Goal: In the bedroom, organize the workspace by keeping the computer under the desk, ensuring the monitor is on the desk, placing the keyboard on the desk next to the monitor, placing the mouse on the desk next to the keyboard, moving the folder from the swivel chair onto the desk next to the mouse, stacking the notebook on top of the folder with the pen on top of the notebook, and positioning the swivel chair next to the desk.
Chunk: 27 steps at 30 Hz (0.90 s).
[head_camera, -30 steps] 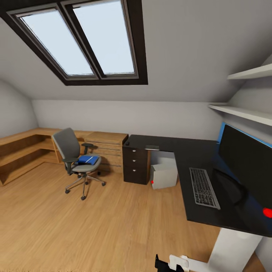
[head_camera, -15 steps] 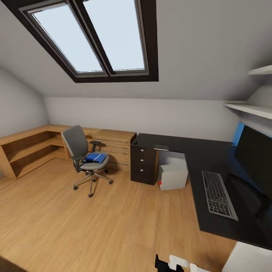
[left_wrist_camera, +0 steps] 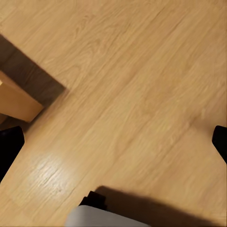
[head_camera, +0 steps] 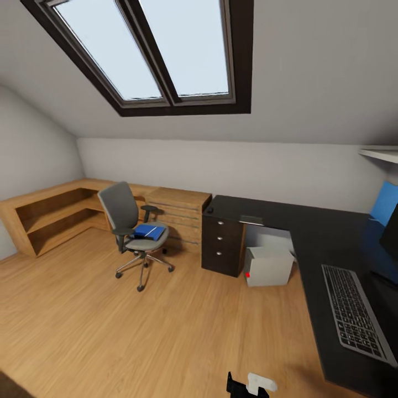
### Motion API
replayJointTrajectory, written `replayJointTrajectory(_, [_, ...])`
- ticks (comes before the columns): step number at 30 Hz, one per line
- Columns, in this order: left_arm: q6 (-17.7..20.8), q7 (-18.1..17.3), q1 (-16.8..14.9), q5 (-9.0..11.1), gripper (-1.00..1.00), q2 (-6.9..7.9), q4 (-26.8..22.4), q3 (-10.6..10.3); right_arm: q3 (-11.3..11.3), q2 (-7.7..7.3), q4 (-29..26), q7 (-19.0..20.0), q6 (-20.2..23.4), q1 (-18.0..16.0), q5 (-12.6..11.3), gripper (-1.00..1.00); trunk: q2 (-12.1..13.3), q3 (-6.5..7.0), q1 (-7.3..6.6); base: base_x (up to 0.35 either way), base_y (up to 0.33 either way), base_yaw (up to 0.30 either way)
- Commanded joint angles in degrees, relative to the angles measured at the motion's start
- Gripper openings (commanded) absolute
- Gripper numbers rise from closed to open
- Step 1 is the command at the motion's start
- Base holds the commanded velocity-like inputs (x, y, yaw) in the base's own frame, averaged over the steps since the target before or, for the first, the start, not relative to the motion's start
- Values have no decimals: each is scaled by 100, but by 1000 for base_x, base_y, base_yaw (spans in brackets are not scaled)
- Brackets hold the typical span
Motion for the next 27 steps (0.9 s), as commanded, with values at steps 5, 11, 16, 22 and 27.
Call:
replayJointTrajectory(5, [-23,37,-6,40,100,6,-8,-50,49,1,0,-43,-6,-4,-14,100,-6,-48,4,176,0,122])
replayJointTrajectory(11, [-26,37,-6,34,100,6,-8,-50,49,1,0,-43,-9,-4,-14,100,-6,-96,4,44,0,117])
replayJointTrajectory(16, [-26,37,-6,33,100,6,-8,-50,47,1,0,-43,-9,-4,-14,100,-6,-136,4,65,0,113])
replayJointTrajectory(22, [-31,37,-6,29,100,6,-8,-50,33,1,0,-43,-10,-4,-21,100,-6,-174,4,267,0,76])
replayJointTrajectory(27, [-27,37,-6,32,100,6,-8,-50,19,-6,-1,-43,-10,-4,-22,100,-6,-181,4,314,0,14])
